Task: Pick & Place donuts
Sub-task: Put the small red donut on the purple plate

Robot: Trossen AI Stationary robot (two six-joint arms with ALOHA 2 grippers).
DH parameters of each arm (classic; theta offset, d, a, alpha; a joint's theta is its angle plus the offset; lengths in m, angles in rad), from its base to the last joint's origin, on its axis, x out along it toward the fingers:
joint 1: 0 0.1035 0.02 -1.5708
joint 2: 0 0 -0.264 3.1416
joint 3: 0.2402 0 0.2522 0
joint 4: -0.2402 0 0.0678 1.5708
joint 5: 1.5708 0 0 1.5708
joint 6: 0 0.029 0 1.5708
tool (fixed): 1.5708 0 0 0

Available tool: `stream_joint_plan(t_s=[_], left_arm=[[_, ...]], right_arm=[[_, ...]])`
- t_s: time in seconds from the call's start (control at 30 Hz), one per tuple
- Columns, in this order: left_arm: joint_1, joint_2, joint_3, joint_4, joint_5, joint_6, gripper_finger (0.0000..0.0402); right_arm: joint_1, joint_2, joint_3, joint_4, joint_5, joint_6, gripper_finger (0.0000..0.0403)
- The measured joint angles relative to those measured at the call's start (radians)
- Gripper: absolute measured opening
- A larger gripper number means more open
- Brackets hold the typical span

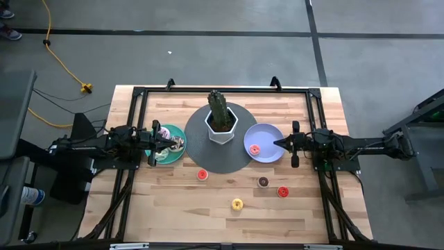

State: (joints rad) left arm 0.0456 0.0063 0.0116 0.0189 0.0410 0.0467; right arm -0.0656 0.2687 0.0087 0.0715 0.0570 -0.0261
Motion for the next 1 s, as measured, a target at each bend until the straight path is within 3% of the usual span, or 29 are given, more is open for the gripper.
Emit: stream_joint_plan(t_s=[0.23, 0.4, 0.63, 0.83, 1.0], left_arm=[[0.0, 0.0, 0.0, 0.0, 0.0, 0.0, 0.0001], [0.0, 0.0, 0.0, 0.0, 0.0, 0.0, 0.0001], [0.0, 0.0, 0.0, 0.0, 0.0, 0.0, 0.0001], [0.0, 0.0, 0.0, 0.0, 0.0, 0.0, 0.0001], [0.0, 0.0, 0.0, 0.0, 0.0, 0.0, 0.0001]], right_arm=[[0.001, 0.008, 0.031, -0.008, -0.002, 0.113, 0.0001], [0.001, 0.067, 0.188, -0.144, -0.004, 0.21, 0.0001], [0.001, 0.245, 0.429, -0.371, -0.025, 0.302, 0.0], [0.032, 0.383, 0.57, -0.542, -0.213, 0.321, 0.0], [0.128, 0.415, 0.59, -0.571, -0.329, 0.427, 0.0]])
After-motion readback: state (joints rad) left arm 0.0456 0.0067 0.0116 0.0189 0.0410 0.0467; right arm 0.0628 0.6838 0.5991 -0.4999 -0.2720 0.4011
